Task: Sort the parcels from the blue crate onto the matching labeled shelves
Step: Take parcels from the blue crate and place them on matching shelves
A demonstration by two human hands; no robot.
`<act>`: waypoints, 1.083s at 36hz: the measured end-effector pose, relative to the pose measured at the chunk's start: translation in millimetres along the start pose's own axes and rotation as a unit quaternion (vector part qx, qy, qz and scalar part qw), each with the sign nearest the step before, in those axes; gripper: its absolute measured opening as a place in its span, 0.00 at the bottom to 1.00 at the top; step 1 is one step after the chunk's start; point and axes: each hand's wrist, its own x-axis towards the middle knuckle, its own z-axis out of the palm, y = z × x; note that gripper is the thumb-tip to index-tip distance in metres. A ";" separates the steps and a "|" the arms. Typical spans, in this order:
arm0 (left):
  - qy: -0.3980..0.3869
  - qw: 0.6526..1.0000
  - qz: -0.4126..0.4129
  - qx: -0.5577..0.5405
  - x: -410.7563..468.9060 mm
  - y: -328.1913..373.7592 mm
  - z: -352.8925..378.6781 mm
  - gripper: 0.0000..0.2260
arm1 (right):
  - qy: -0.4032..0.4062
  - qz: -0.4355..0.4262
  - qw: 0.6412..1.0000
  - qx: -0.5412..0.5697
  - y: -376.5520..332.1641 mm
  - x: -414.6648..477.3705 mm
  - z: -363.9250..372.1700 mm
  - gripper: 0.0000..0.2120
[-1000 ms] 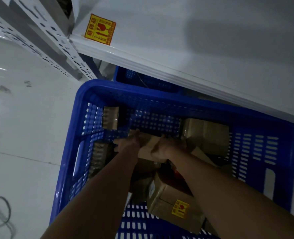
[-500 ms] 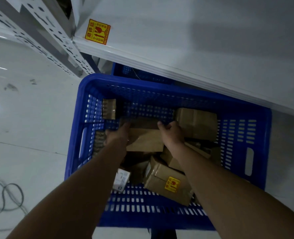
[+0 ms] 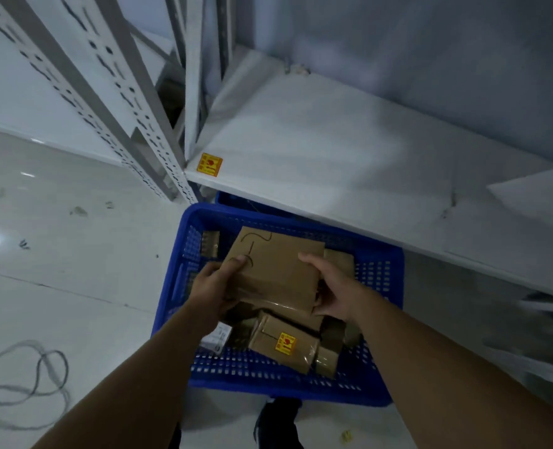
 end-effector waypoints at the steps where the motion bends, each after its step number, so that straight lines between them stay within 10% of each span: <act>1: -0.015 1.000 0.001 0.009 -13.2 5.9 5.1 0.24 | 0.007 -0.004 1.000 0.007 -0.3 -18.1 -4.1 0.38; 15: -0.200 0.952 0.130 0.193 -216.1 136.6 101.5 0.19 | 0.079 -0.157 0.972 0.158 3.8 -306.1 -58.0 0.38; 25: -0.427 0.818 0.227 0.311 -467.1 179.0 254.2 0.27 | 0.155 -0.264 0.926 0.221 119.8 -586.8 -134.8 0.33; 39: -0.739 0.565 0.166 0.327 -907.2 -5.5 374.4 0.41 | 0.451 -0.523 0.611 0.388 391.5 -957.7 -134.7 0.29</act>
